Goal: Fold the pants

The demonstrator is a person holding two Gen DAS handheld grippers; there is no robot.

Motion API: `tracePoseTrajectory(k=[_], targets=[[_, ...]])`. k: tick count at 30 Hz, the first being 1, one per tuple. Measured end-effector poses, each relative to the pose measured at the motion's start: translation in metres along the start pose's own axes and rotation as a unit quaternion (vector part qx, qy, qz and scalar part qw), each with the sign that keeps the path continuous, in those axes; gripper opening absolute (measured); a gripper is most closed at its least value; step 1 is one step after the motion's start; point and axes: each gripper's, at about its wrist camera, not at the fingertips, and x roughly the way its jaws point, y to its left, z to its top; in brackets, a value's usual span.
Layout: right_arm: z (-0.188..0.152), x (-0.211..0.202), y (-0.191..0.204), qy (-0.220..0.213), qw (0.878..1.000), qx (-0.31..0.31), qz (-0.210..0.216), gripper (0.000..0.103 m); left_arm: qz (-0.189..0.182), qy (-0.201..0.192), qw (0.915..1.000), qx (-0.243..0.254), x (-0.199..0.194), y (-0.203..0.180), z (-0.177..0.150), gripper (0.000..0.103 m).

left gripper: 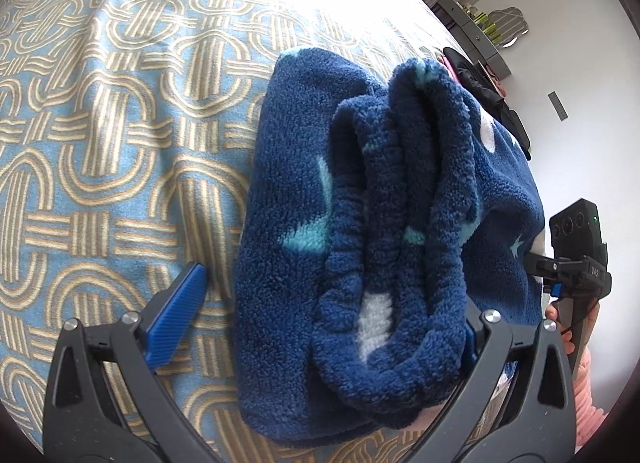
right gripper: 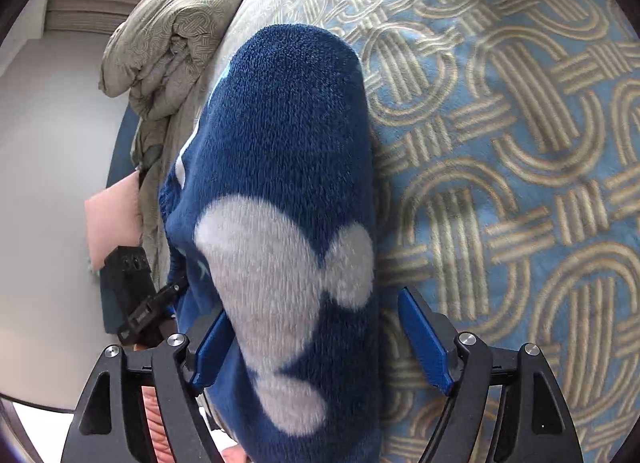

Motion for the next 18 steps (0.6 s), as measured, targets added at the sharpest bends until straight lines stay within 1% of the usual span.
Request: tracePoseTrajectory(k=[4, 10, 13, 18], targets=[[0.005, 0.011, 0.004, -0.004, 1.000, 0.003, 0.002, 0.085, -0.005, -0.001, 1.0000, 0.006, 0.001, 0.002, 0.001, 0.103], [0.005, 0.015, 0.005, -0.011, 1.000, 0.006, 0.005, 0.086, -0.017, -0.007, 0.9995, 0.024, 0.009, 0.001, 0.010, 0.103], [0.005, 0.020, 0.012, -0.016, 1.000, 0.003, -0.002, 0.089, -0.024, -0.011, 0.9991, 0.034, 0.011, 0.001, 0.013, 0.103], [0.004, 0.021, 0.019, -0.020, 0.999, -0.004, -0.031, 0.087, -0.015, -0.026, 0.9990, 0.034, 0.010, -0.005, 0.012, 0.103]])
